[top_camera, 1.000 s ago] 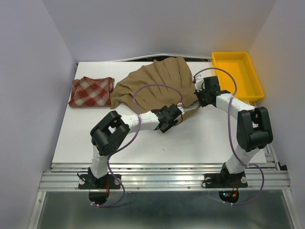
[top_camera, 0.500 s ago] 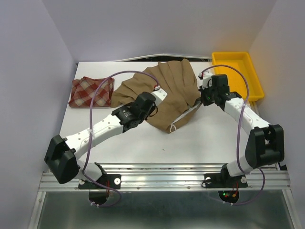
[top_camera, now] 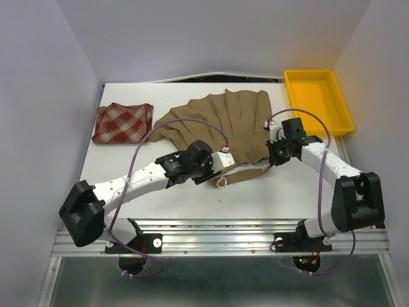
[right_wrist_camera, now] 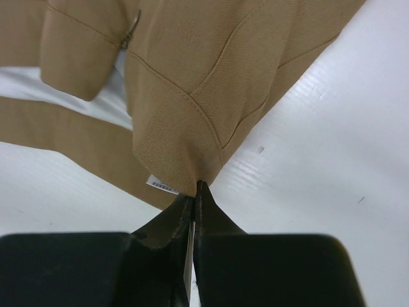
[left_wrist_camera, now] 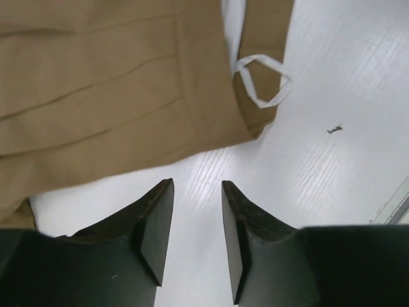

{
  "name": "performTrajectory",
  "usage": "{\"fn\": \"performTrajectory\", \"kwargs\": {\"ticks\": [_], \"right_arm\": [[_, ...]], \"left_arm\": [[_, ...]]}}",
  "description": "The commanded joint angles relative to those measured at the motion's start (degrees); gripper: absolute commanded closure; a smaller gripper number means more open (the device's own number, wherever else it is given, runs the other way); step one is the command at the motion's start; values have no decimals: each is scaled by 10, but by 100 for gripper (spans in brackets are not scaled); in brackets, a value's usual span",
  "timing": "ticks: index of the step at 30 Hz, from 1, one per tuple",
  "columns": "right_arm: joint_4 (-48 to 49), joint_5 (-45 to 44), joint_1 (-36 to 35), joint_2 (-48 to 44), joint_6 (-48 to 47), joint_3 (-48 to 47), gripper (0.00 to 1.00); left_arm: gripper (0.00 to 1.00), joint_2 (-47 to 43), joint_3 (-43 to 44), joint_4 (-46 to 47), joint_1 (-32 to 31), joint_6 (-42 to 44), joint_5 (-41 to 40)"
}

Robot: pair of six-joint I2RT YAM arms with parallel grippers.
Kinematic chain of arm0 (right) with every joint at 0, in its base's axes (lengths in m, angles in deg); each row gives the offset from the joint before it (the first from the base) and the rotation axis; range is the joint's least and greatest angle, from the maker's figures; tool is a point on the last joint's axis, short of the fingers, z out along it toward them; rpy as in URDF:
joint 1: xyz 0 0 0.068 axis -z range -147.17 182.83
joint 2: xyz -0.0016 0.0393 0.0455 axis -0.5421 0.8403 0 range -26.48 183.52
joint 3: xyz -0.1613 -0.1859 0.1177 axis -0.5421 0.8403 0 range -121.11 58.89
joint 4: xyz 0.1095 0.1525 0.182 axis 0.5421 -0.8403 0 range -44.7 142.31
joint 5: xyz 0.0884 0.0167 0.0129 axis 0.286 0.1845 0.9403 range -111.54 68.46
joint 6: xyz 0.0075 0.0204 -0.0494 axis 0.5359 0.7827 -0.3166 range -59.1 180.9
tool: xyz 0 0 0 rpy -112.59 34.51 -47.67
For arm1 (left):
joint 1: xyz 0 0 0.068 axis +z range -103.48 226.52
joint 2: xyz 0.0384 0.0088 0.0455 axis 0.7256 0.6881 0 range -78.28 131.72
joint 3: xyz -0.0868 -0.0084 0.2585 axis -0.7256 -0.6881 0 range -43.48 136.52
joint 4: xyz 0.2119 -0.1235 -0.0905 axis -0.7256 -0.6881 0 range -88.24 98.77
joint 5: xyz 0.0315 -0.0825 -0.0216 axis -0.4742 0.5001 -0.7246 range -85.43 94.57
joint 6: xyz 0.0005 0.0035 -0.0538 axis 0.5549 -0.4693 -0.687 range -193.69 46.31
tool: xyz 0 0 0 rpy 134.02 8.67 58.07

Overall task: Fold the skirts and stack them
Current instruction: Flatten the skirt out

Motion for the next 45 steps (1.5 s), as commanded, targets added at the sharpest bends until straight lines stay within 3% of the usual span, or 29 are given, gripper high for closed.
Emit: {"fn": "performTrajectory", "kwargs": {"ticks": [1,6,15,32,38,39,42,43,44,45], "right_arm": [[-20,-3,4,-34,-28,29,99],[-33,1,4,-49,-49,42,99],[-59,38,4,-42,-89,46,99],[-69,50,4,-34,-110,44,99],[-68,46,4,-27,-126,46,99],[-68,49,4,-28,-134,48,99],[-79,70,4,-36,-155,45,94],[-84,76,4,-41,-158,40,81],[-87,82,4,-54,-163,36,73],[-89,90,4,-62,-170,32,55]], "left_arm": [[50,11,-17,47,-23,115,57],[50,63,-1,24,-34,249,110],[48,72,-12,-25,-45,396,126],[51,146,-11,-31,-55,464,105],[51,119,-53,-11,-55,458,88],[53,113,-62,-3,-55,448,83],[76,105,-66,24,-55,421,74],[90,103,-65,40,-54,412,70],[95,102,-61,45,-53,404,68],[99,99,-59,51,-52,383,64]]}}
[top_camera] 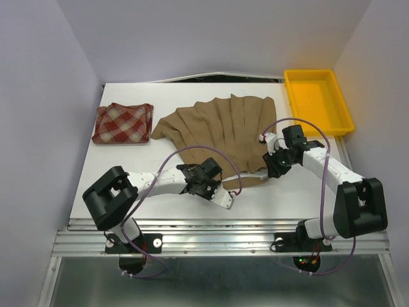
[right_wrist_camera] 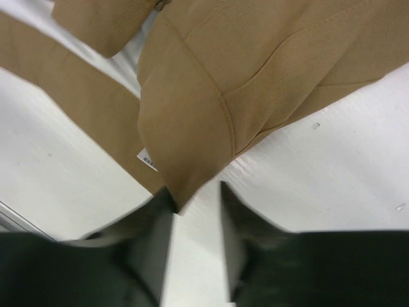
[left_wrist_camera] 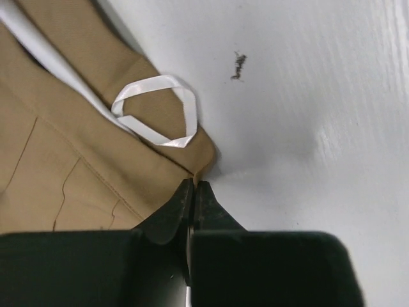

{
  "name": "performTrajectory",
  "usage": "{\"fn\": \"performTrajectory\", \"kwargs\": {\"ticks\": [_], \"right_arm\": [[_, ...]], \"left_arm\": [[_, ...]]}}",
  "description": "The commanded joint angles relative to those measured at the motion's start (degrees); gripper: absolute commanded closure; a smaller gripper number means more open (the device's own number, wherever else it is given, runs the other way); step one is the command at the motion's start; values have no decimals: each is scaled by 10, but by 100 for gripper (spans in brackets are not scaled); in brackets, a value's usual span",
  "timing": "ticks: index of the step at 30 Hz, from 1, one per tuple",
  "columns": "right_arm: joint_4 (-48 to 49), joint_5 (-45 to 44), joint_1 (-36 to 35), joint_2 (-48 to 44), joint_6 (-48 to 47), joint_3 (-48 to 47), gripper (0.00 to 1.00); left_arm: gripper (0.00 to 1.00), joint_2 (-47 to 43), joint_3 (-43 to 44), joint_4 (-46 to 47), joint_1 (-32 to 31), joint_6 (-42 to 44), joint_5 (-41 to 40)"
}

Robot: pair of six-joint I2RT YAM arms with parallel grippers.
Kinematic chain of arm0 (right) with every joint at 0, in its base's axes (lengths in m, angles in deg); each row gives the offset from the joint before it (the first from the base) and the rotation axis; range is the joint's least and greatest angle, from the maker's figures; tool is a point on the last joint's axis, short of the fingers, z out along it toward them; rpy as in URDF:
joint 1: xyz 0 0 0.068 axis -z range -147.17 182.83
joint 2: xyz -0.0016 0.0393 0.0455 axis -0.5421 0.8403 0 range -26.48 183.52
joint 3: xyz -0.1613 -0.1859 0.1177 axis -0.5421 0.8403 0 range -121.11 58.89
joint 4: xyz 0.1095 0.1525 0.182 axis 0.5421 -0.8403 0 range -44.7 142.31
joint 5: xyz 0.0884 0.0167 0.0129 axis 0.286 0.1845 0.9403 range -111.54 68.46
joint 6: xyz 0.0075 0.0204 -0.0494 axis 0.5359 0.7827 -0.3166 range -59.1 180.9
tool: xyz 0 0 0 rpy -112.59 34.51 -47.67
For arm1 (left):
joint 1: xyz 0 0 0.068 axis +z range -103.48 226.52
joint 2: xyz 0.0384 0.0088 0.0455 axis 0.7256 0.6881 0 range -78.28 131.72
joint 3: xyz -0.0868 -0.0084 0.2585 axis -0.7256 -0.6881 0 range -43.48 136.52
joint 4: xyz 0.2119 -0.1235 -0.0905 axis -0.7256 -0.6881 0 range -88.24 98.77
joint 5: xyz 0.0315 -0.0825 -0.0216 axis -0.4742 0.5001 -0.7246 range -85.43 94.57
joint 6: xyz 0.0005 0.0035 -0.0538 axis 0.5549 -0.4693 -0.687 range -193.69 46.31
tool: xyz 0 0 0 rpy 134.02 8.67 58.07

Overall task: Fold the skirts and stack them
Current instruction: Flatten the skirt out

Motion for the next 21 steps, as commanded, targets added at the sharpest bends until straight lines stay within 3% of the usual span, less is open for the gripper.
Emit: {"fn": "performTrajectory", "kwargs": {"ticks": [1,3,7,12,18,21], "right_arm": [[-18,30,4,-41,-35,-16,45],[-14,15,4,-63,-41,-33,31],[-13,-11,9,-94,-80,-63,18],[-15,-6,31,-106,-166,-77,13],[-3,77,31,-134,-312,-12,10],[41,135,31,-146,-330,33,7]], "left_arm": [[100,-32,3,35,5,-58,-16],[100,-41,19,31,16,-78,-5],[100,-58,58,-22,79,-121,60],[100,-28,126,-71,202,-145,130],[100,69,218,-124,278,-194,236],[100,123,256,-143,312,-216,278]]}}
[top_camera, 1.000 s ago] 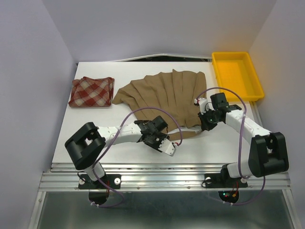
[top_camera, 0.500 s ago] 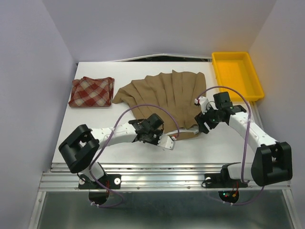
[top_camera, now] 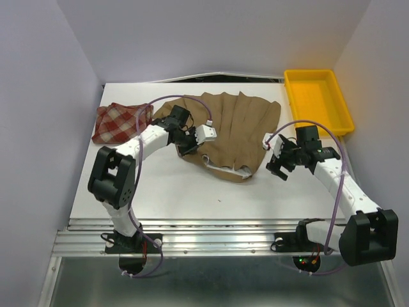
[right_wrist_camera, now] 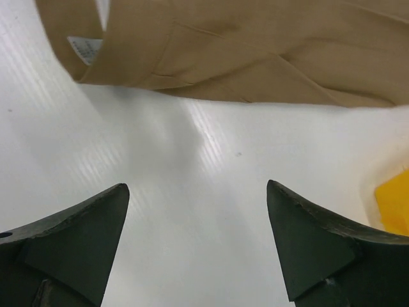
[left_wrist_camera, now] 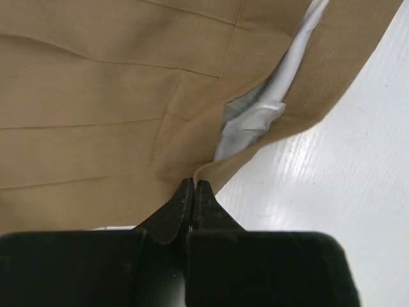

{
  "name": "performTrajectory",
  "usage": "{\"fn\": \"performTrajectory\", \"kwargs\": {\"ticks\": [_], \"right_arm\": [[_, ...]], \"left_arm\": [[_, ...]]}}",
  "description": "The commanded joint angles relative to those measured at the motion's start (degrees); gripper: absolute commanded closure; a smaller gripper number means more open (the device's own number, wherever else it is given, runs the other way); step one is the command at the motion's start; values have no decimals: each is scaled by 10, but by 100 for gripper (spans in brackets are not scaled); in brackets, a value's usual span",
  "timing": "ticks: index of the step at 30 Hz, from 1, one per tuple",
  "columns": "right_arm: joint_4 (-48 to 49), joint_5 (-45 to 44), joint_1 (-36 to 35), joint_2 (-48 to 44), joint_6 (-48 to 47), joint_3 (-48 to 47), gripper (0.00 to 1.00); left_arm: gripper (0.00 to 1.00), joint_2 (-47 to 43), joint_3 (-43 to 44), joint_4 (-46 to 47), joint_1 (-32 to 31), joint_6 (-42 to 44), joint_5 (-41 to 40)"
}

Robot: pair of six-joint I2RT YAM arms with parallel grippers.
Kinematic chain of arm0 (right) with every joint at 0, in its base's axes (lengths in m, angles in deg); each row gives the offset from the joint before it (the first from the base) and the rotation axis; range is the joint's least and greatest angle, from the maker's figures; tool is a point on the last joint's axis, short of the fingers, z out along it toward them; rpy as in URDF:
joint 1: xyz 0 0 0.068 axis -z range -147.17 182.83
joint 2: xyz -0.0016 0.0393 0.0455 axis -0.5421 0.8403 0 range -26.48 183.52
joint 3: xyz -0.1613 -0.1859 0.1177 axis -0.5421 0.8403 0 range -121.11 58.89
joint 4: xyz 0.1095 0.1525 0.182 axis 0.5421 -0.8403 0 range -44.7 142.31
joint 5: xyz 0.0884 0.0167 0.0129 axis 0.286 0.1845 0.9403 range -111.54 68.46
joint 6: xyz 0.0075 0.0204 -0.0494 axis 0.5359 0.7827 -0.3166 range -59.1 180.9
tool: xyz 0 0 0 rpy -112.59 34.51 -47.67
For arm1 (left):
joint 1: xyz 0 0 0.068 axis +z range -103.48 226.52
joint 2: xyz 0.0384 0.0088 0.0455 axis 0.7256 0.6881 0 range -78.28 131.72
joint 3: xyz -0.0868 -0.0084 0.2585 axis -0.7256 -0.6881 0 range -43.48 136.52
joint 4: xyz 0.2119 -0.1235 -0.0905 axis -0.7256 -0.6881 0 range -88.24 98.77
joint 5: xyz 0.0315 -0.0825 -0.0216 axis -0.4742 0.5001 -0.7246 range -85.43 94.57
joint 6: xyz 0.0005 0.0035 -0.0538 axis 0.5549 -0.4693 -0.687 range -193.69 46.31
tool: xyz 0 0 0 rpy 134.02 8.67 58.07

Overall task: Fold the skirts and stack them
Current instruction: Flatten the skirt out

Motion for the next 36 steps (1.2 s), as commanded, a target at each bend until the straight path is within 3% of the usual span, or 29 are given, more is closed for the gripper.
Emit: {"fn": "performTrajectory", "kwargs": {"ticks": [1,5,12,19,23,30,36], "right_arm": [[57,98,2,-21,-81,47,4],[116,156,2,-6,-72,78,0],[258,179,-32,-7,-88,170,0],[400,133,-103,-17,-91,261,0],[490,108,-111,6,-88,273,2],[581,93,-134,24,-113,296,5],[575,84,-140,41,-160,285,4]], "left_arm": [[100,65,50,-57,30,-54,98],[100,124,85,-82,61,-74,136],[100,161,90,-87,79,-84,150],[100,163,85,-82,81,-91,153],[100,161,81,-82,81,-91,152],[100,154,70,-75,85,-92,149],[100,147,65,-70,86,-94,149]]}}
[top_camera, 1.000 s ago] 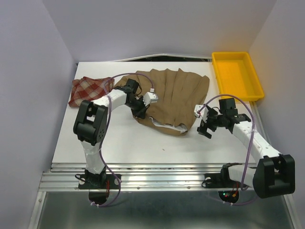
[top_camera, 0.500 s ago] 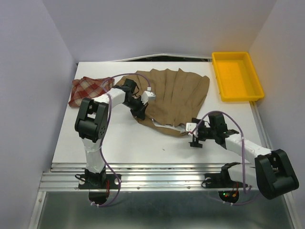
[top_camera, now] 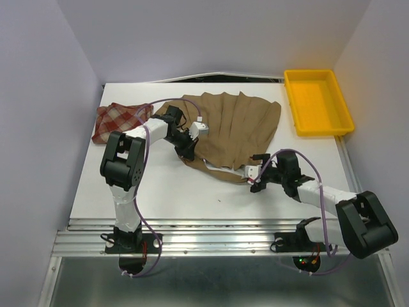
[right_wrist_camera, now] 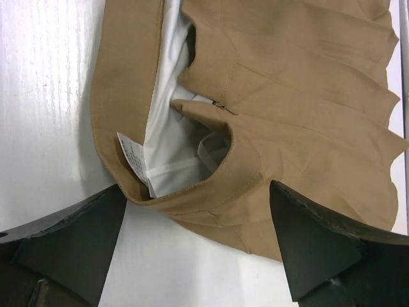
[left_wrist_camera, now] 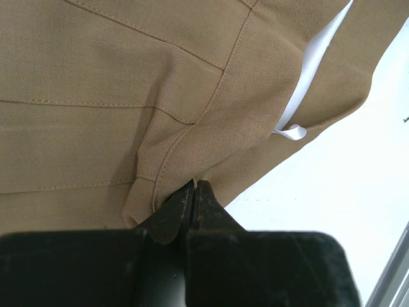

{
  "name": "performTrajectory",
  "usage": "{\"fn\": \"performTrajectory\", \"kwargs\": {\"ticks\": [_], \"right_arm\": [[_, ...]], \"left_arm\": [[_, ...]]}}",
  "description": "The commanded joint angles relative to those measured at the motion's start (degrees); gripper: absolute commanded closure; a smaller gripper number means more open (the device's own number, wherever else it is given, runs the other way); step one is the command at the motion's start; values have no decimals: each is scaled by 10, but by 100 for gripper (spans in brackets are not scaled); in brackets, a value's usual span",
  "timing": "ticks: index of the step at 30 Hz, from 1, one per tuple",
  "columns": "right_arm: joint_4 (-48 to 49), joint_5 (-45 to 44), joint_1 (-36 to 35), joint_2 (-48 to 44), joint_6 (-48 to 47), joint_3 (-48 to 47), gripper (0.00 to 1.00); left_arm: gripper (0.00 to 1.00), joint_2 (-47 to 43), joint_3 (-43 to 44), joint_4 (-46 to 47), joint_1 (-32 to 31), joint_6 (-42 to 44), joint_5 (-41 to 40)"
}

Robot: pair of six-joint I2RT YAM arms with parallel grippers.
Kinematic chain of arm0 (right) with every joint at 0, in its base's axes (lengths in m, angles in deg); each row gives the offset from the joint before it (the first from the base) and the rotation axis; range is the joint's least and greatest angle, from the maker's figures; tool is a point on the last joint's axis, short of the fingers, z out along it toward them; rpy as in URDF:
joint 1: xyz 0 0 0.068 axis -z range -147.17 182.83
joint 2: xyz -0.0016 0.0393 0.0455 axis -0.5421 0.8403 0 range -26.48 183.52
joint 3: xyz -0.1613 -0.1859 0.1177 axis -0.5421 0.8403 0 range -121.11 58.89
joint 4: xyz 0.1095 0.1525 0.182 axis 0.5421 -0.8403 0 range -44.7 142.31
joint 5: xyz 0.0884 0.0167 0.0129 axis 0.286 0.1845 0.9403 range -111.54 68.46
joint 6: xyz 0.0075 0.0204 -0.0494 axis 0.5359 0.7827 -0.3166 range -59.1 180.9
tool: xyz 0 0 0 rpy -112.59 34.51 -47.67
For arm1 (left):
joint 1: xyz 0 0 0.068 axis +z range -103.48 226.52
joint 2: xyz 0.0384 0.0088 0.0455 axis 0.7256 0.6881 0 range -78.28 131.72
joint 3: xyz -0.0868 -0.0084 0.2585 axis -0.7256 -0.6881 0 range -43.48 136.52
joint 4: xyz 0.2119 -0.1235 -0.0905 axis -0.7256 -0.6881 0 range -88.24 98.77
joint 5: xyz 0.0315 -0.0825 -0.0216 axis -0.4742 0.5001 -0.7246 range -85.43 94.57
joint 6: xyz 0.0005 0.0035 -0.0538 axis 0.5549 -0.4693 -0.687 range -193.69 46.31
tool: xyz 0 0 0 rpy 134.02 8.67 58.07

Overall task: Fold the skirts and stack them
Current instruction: Flatten the skirt out

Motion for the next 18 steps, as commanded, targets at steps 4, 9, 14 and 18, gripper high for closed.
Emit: {"fn": "performTrajectory", "kwargs": {"ticks": [4,9,14,18], "right_arm": [[23,18,-16,-1,-76,-4,36],[-55,36,-16,-41,-102,-8,96],[-118,22,-16,-91,-47,-40,99],[-139,-32,-16,-136,26,-69,99]], "left_arm": [[100,-10,-7,-9,10,-5,8],[100,-41,-25,-7,27,-6,6],[100,-130,-60,-14,50,3,-9],[100,-252,-98,0,61,4,-45]]}}
